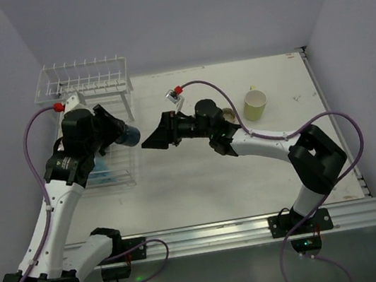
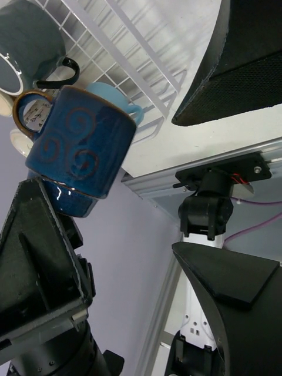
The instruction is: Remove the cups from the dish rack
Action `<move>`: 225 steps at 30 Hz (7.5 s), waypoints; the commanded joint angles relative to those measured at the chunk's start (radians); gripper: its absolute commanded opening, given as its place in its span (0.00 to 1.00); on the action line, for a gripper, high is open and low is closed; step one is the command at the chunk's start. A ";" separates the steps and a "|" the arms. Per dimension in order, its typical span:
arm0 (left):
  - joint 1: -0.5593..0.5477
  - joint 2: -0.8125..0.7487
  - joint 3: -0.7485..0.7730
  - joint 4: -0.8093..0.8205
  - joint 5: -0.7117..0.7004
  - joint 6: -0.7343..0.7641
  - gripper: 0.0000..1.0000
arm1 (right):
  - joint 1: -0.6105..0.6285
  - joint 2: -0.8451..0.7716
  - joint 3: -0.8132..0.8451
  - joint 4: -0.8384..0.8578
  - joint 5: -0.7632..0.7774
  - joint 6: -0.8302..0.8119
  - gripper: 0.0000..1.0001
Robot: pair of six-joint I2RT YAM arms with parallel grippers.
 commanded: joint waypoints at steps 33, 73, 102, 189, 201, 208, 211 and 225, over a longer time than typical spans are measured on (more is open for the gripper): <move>0.003 -0.169 -0.271 0.372 0.656 -0.289 0.07 | 0.006 -0.174 -0.216 0.544 0.061 0.084 0.54; -0.005 -0.417 -0.341 0.111 -0.120 0.323 1.00 | -0.388 -0.233 -0.115 -0.996 0.752 -0.549 0.00; -0.039 -0.396 -0.364 0.031 -0.437 0.145 1.00 | -0.496 -0.203 -0.099 -0.954 0.684 -0.528 0.51; 0.161 0.191 -0.162 -0.377 -0.292 0.056 0.94 | -0.305 -0.717 -0.363 -0.684 0.346 -0.468 0.99; 0.161 0.273 -0.211 -0.297 -0.257 0.067 0.89 | -0.305 -0.743 -0.373 -0.684 0.337 -0.469 0.99; 0.162 0.264 -0.228 -0.288 -0.252 0.076 0.71 | -0.305 -0.737 -0.373 -0.684 0.345 -0.468 0.99; 0.162 0.236 -0.211 -0.289 -0.250 0.079 0.46 | -0.305 -0.739 -0.374 -0.683 0.345 -0.469 0.99; 0.162 0.032 -0.030 -0.257 -0.193 0.148 0.00 | -0.256 -0.710 -0.380 -0.595 0.303 -0.419 0.99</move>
